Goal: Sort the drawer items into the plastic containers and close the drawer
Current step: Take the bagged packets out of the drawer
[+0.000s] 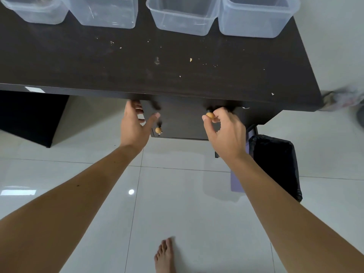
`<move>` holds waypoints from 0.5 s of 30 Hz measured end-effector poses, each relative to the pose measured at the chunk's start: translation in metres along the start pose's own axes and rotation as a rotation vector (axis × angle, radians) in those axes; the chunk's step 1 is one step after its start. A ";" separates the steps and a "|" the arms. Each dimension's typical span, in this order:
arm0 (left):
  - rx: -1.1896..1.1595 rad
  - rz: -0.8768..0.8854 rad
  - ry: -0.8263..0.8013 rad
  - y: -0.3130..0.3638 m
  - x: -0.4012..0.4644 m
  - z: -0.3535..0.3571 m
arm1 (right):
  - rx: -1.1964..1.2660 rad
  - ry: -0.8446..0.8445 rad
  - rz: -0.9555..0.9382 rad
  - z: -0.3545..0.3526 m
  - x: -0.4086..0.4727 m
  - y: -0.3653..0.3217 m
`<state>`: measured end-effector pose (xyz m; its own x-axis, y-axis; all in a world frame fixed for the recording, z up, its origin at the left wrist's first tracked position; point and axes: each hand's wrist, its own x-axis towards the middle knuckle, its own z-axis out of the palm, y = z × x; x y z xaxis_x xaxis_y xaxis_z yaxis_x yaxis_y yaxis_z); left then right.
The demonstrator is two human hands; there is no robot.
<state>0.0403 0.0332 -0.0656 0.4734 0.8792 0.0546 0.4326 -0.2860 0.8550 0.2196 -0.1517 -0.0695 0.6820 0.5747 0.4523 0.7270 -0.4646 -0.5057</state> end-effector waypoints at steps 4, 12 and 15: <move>-0.020 0.002 -0.039 0.002 -0.017 -0.010 | 0.028 -0.016 0.011 -0.017 -0.024 -0.009; 0.006 0.010 -0.119 -0.014 -0.084 -0.038 | 0.008 -0.059 -0.041 -0.052 -0.090 -0.017; 0.044 0.033 -0.148 -0.018 -0.107 -0.049 | 0.024 -0.037 -0.054 -0.063 -0.116 -0.021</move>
<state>-0.0559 -0.0373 -0.0616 0.5941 0.8044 0.0031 0.4464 -0.3329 0.8306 0.1309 -0.2511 -0.0650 0.6378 0.6232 0.4526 0.7604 -0.4158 -0.4989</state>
